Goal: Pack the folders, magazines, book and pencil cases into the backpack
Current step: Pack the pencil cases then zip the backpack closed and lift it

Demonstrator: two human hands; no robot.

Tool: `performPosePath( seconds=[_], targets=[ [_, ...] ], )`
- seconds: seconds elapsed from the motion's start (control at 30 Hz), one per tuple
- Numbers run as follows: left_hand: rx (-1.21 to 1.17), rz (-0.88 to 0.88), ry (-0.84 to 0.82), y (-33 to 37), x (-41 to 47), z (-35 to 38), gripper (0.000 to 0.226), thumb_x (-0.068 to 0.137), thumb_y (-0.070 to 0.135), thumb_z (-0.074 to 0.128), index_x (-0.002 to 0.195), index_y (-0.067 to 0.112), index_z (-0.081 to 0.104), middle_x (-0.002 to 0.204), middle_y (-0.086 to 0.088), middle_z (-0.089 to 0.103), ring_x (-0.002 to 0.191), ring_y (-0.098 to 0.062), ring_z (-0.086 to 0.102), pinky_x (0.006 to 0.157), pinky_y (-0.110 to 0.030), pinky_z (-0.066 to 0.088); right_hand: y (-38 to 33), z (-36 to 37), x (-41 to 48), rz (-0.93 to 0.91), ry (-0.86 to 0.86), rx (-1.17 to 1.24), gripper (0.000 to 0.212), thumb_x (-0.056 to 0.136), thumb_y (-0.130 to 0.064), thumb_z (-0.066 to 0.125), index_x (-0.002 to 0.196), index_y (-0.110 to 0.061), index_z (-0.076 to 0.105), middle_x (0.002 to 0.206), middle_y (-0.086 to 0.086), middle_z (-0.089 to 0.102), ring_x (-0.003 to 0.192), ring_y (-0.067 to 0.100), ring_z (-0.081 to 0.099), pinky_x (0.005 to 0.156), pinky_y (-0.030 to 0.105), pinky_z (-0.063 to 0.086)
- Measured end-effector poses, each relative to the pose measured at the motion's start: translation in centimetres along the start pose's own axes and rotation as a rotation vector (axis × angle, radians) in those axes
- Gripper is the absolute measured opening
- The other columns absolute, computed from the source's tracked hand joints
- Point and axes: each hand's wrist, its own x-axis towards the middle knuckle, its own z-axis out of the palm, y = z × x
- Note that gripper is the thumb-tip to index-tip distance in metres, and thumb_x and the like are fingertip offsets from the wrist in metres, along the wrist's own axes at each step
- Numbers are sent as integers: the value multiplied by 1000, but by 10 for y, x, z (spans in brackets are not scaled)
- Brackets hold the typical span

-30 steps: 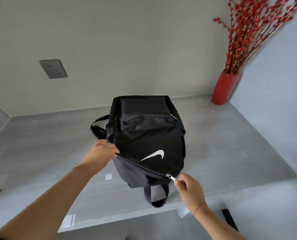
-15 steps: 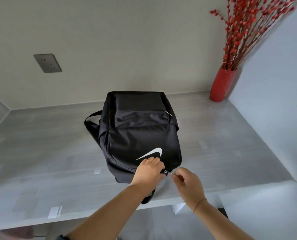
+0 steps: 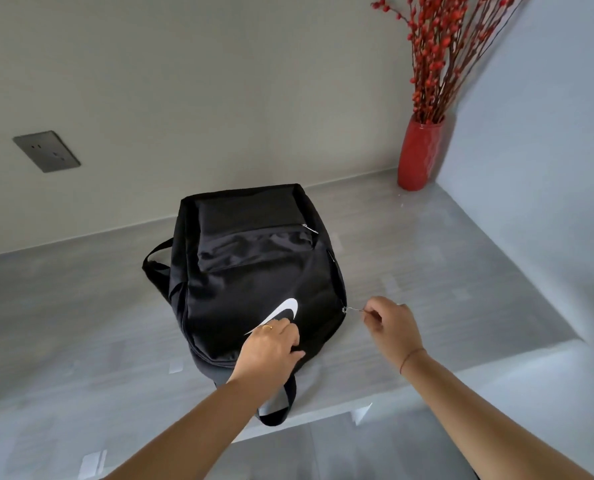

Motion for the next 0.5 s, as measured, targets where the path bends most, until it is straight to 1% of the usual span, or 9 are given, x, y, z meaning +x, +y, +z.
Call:
performPosePath(
  seconds=[0.03,0.07,0.13,0.2,0.27,0.33,0.37,0.43,0.5],
  targets=[
    [-4,-76,-42,6,7,4,34,80,47,65,98,20,55,98,7,56,93,-13,55,80,-22,42,1,2,0,6,-6,0,25,84,-11,58,66,-21,45,54,-11,41,53,7,39,69,28,32],
    [14,-116,-52,13,16,11,41,82,52,60,107,21,49,105,7,53,100,-14,52,85,-26,41,2,4,-2,9,-18,-1,26,85,-12,57,66,-22,43,55,-11,40,53,4,38,69,27,30],
    [81,-131,-73,30,37,23,47,83,53,57,112,18,44,110,2,52,104,-20,51,89,-33,42,7,7,-4,14,-42,7,26,87,-18,56,66,-25,43,56,-12,41,53,1,39,67,24,27],
    [133,-124,-81,47,54,31,42,86,45,56,112,14,44,110,-3,55,104,-24,53,87,-35,41,9,9,-4,27,-69,9,23,89,-24,54,67,-25,47,57,-13,44,54,1,42,66,22,27],
    [132,-169,-100,51,68,36,31,89,36,55,108,13,46,108,-4,59,101,-24,57,81,-34,43,9,12,-2,64,-113,-2,20,90,-28,52,70,-24,51,58,-11,48,58,5,48,66,22,29],
    [92,-216,-113,49,73,41,20,92,27,52,104,13,47,106,-4,62,97,-24,59,73,-32,42,7,13,3,106,-158,-13,19,90,-30,50,73,-22,51,61,-9,50,66,16,54,61,24,30],
    [65,-221,-104,48,72,42,17,92,27,52,102,14,48,104,-4,62,95,-24,60,70,-32,40,7,14,6,117,-169,-4,19,90,-32,50,74,-23,50,61,-8,50,66,18,55,57,25,31],
    [16,-200,-65,47,70,44,17,92,30,50,99,15,49,100,-2,61,91,-24,60,66,-31,38,7,15,12,102,-195,20,21,91,-37,50,74,-24,49,59,-8,49,61,15,52,51,23,33],
    [-18,-168,-15,46,67,44,15,92,30,49,97,15,49,97,-1,61,87,-22,59,64,-29,36,6,15,18,39,-210,-27,26,92,-40,49,75,-21,53,59,-6,52,60,17,53,53,27,37]
  ],
)
